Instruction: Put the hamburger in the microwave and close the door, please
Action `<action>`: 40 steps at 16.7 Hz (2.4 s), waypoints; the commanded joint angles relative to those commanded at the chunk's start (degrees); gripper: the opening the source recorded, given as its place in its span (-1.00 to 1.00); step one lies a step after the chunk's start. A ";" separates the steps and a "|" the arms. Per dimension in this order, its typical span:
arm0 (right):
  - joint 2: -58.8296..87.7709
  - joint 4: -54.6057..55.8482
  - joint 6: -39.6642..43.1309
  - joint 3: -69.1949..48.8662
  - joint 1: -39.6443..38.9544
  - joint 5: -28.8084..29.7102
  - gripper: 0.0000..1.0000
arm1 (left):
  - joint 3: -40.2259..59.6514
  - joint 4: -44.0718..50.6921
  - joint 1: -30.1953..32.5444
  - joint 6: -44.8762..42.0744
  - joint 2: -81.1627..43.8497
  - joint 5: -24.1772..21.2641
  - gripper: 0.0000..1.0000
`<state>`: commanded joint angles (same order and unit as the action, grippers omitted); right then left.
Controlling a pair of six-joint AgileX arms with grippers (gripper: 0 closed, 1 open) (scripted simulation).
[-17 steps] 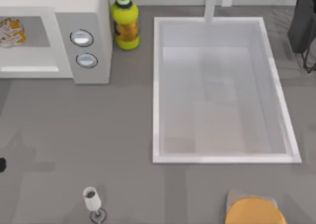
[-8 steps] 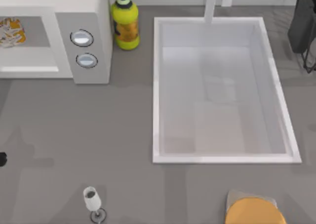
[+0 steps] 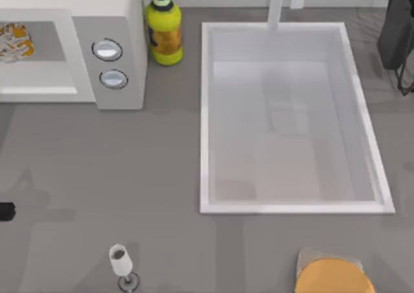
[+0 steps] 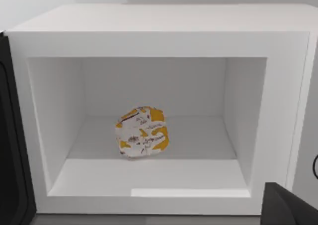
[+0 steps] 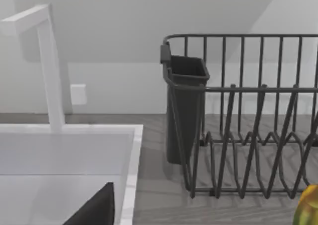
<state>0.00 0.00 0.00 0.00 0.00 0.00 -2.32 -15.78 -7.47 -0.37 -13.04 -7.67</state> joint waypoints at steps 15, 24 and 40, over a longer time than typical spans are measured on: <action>0.00 0.00 0.00 0.00 0.00 0.00 1.00 | 3.34 10.67 4.49 -2.57 5.16 5.09 -1.00; 0.00 0.00 0.00 0.00 0.00 0.00 1.00 | 37.27 30.78 -19.92 -25.22 -34.97 -9.65 -1.00; 0.00 0.00 0.00 0.00 0.00 0.00 1.00 | 82.47 59.71 -52.81 -52.72 -88.04 -30.90 -1.00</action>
<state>0.00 0.00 0.00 0.00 0.00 0.00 80.15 43.93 -60.28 -53.09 -101.08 -38.57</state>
